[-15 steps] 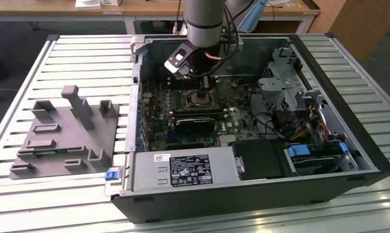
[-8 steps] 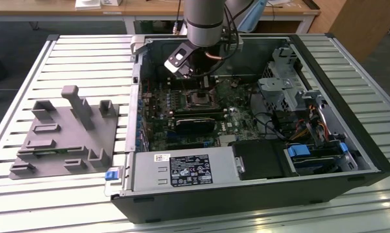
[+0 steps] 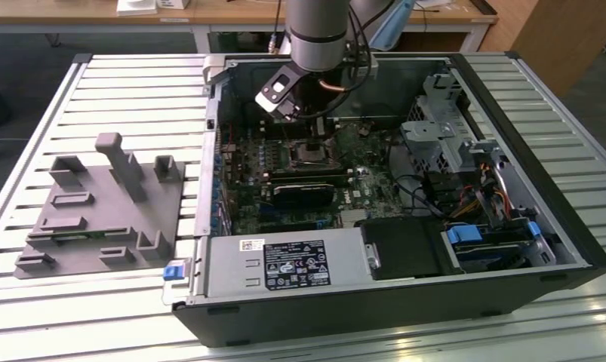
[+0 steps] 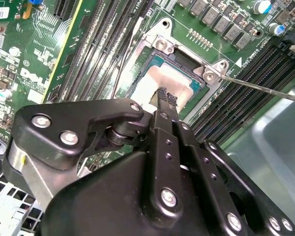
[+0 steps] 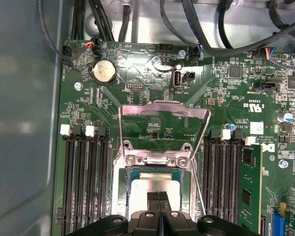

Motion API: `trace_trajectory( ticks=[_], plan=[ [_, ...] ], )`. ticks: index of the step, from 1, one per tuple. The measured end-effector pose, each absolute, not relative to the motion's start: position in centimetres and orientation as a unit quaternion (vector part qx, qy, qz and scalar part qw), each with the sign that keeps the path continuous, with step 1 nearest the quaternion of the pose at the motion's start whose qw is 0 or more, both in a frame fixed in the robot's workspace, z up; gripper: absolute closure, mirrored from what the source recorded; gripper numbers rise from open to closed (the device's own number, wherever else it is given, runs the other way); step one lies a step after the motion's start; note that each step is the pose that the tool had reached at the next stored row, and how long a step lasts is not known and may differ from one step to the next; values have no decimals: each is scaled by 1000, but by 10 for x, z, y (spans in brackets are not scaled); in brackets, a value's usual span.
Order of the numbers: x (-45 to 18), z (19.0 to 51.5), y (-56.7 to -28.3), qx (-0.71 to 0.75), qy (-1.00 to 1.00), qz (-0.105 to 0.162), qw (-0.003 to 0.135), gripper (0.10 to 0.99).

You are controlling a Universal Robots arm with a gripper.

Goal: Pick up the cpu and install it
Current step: 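Close the cpu cover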

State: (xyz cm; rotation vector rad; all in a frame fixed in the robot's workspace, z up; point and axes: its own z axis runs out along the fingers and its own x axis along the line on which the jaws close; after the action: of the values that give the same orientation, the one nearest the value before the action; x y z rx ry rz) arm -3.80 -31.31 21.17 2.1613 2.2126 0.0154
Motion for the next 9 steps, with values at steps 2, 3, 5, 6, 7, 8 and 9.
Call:
trace_trajectory(
  ticks=[2,3,5,6,7,8,9],
  plan=[
    [-38,212,-313,699,715,5,24,980],
    [-38,213,-313,699,715,5,24,980],
    [-38,214,-313,699,715,5,24,980],
    [-38,215,-313,699,715,5,24,980],
    [-38,216,-313,699,715,5,24,980],
    [-38,217,-313,699,715,5,24,980],
    [-38,218,-313,699,715,5,24,980]
  ],
)
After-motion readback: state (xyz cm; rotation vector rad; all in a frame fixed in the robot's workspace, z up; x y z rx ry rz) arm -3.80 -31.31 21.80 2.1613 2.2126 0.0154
